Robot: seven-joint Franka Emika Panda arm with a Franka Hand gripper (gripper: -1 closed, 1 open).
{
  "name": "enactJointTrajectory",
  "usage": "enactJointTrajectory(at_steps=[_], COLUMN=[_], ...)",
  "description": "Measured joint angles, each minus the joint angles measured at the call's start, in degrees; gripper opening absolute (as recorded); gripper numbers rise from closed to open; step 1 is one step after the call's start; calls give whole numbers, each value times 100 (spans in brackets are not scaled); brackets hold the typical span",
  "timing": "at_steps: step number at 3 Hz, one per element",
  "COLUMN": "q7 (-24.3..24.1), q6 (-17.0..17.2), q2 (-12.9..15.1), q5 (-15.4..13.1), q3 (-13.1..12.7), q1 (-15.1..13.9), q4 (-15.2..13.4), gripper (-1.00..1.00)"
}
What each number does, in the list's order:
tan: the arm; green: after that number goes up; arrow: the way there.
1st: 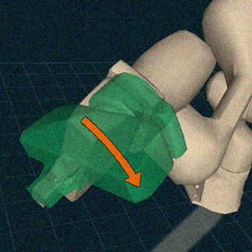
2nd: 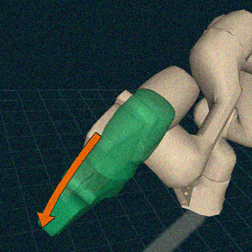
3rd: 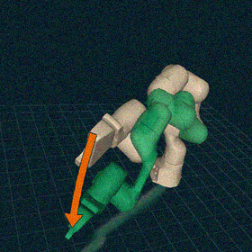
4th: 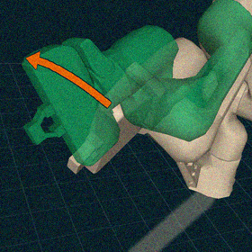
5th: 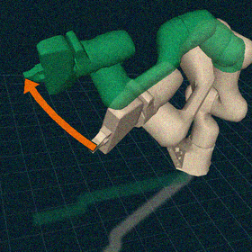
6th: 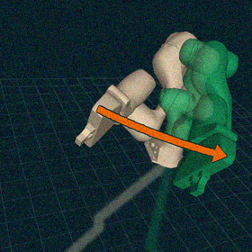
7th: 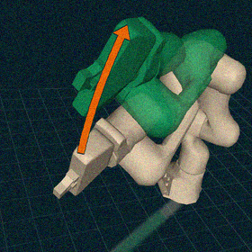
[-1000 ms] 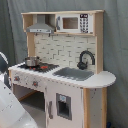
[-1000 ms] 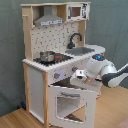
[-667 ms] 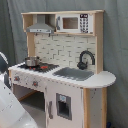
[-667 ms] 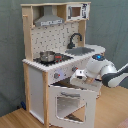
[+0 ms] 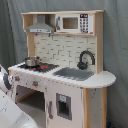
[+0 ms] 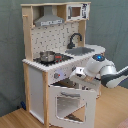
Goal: Play with the kitchen
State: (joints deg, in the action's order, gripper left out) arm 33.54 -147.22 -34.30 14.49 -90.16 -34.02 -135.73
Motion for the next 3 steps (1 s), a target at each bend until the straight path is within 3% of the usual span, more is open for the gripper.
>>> enactJointTrajectory(at_steps=[3], q7=[-3], q6=[797], q2=[-1429], q5=[-46], q3=[810], q1=[737], q4=[19], gripper=[100])
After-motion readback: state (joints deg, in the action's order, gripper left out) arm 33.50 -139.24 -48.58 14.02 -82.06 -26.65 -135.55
